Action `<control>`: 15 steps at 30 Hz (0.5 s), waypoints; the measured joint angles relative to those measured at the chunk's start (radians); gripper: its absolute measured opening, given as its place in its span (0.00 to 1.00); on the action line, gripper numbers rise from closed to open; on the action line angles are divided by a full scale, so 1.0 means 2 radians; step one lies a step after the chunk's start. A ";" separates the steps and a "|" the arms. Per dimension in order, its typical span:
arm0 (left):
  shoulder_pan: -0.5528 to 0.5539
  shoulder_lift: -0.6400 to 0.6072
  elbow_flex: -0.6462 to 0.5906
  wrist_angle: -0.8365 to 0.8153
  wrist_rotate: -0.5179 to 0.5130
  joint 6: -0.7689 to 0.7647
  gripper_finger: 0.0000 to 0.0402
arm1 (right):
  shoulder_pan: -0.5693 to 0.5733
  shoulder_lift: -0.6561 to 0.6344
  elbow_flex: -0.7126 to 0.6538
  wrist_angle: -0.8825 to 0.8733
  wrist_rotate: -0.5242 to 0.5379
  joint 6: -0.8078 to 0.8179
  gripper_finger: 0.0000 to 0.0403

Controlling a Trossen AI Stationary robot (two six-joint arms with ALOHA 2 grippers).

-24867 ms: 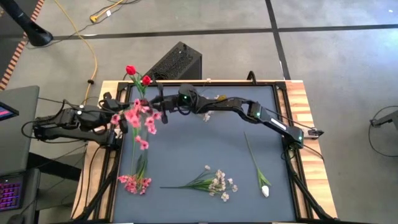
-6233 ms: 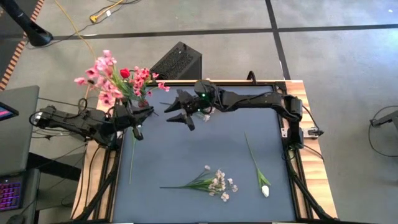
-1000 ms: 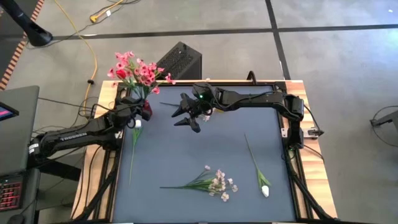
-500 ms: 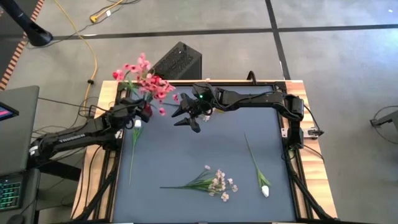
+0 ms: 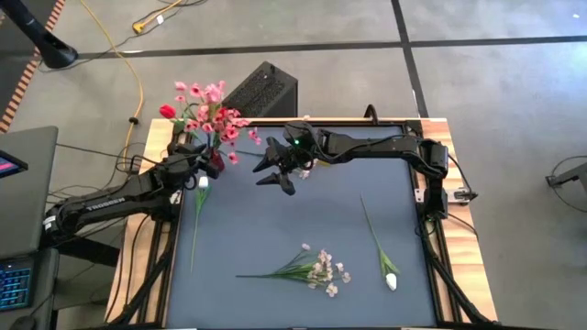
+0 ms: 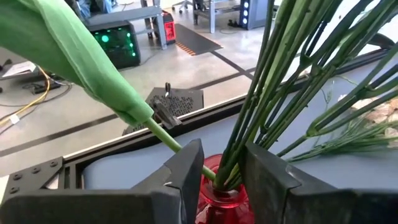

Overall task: Sort flowers into vase by color
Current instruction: Put the pink flowers into the red vase

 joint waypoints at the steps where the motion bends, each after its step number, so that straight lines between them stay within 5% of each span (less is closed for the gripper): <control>1: 0.000 0.000 0.000 0.000 0.000 0.001 0.26 | 0.000 0.000 0.000 0.002 0.000 0.000 0.56; 15: 0.000 0.000 0.018 -0.008 0.003 0.026 0.26 | -0.001 0.006 0.001 0.039 0.006 -0.004 0.56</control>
